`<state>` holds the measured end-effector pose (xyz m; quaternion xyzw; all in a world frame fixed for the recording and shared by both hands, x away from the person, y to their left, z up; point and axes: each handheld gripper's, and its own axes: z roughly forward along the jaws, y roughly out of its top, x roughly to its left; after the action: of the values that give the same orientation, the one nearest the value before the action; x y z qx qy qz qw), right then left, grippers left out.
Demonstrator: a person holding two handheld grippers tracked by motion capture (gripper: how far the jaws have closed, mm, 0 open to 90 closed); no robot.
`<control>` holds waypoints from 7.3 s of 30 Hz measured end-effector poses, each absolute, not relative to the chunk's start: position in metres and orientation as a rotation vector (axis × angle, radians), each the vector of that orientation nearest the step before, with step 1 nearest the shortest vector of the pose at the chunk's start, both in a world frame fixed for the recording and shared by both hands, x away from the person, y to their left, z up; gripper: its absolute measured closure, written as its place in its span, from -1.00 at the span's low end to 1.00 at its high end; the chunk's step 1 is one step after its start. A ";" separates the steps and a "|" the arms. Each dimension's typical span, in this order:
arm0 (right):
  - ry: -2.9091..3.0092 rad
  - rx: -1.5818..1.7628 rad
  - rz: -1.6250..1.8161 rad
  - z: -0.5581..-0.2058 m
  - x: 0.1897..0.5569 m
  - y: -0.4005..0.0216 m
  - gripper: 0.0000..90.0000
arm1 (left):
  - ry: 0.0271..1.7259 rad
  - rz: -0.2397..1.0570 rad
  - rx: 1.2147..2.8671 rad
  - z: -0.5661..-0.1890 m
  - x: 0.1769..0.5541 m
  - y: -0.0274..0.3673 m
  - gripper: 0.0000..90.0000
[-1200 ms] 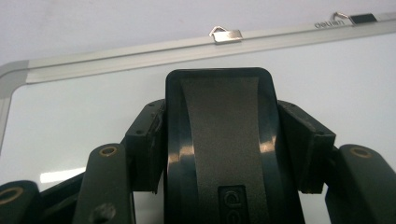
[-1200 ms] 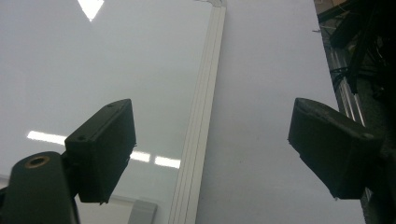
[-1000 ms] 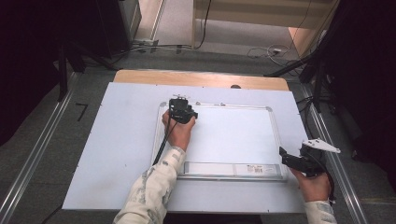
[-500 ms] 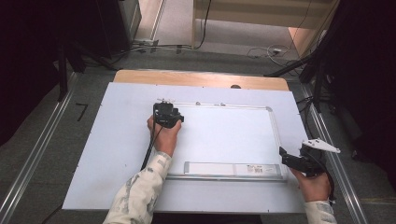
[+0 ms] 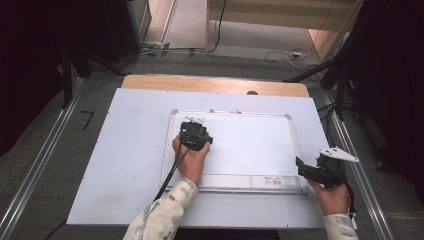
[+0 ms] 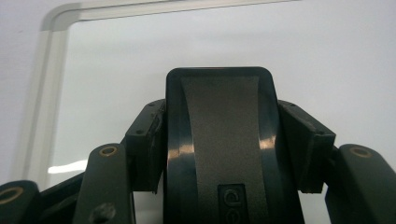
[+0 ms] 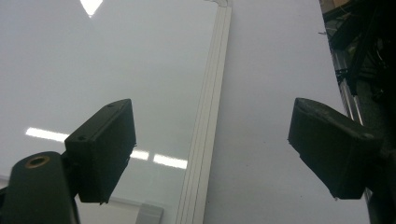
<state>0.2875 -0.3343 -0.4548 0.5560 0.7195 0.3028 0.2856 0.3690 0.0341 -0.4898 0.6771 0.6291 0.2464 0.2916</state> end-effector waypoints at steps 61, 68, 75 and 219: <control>1.923 1.491 0.814 -0.455 0.288 -0.336 -0.70 | 1.643 0.632 1.840 -0.489 0.376 0.032 -0.11; 1.916 1.493 0.819 -0.455 0.285 -0.339 -0.70 | 1.681 0.642 1.800 -0.488 0.401 0.048 -0.11; 1.905 1.511 0.818 -0.455 0.283 -0.344 -0.70 | 1.737 0.658 1.746 -0.489 0.409 0.081 -0.11; 1.921 1.489 0.832 -0.454 0.289 -0.337 -0.70 | 1.801 0.626 1.679 -0.464 0.428 0.103 -0.12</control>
<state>0.2888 -0.3372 -0.4541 0.5559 0.7174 0.3108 0.2824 0.4284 0.1034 -0.4636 0.6313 0.6770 0.2354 0.2960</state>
